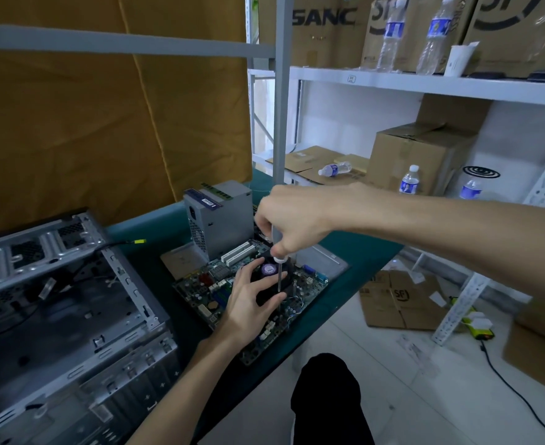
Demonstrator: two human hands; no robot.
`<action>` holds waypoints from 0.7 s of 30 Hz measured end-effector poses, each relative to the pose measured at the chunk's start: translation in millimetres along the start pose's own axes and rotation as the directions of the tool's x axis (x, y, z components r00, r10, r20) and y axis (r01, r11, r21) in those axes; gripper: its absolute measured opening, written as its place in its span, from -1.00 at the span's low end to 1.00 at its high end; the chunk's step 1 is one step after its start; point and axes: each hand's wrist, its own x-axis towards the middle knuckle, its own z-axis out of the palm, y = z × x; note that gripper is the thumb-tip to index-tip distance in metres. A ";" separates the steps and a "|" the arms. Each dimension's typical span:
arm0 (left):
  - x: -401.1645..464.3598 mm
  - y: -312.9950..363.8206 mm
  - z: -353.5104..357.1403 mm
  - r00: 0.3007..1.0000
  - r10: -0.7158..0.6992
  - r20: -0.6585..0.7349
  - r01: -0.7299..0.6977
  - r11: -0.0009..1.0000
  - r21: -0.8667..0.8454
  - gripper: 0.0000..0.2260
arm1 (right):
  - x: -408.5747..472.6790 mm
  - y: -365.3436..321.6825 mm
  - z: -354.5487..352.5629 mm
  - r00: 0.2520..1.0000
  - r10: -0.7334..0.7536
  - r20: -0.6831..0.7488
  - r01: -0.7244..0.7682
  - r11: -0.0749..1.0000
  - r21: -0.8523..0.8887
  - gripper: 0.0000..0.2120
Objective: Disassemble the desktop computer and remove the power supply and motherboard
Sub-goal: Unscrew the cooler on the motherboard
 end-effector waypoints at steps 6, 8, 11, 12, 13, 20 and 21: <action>0.5 -3.4 2.7 1.000 -0.010 -0.008 0.011 0.999 0.033 -0.65 | -3.8 11.6 0.1 0.968 0.185 0.170 -0.199 0.977 0.072 -0.65; -0.2 -3.5 2.0 1.000 -0.018 -0.011 0.019 1.000 0.019 -0.65 | -0.2 6.2 5.3 0.961 0.237 0.140 -0.248 0.966 0.067 -0.57; -0.6 -1.4 2.3 1.000 -0.016 -0.009 0.016 1.000 0.001 -0.65 | 2.6 0.6 6.7 0.988 0.150 0.038 -0.148 0.988 -0.038 -0.50; -0.8 -0.9 1.8 1.000 -0.015 -0.008 0.015 1.000 -0.002 -0.65 | 1.9 0.0 5.7 0.996 0.090 0.026 -0.088 0.995 -0.055 -0.51; -0.5 -0.6 1.1 1.000 -0.011 -0.008 0.011 1.000 -0.001 -0.65 | 0.0 -0.2 4.1 1.000 0.020 0.024 -0.018 0.997 -0.074 -0.52; 0.4 -2.2 -1.1 1.000 0.014 -0.013 -0.014 1.000 -0.017 -0.64 | 12.0 -11.2 3.8 0.999 -0.034 0.007 0.034 0.997 -0.075 -0.76; 0.3 -3.7 -0.5 1.000 0.012 -0.016 -0.013 1.000 -0.018 -0.64 | 12.2 -6.8 0.3 0.997 0.051 0.062 -0.053 0.998 0.019 -0.72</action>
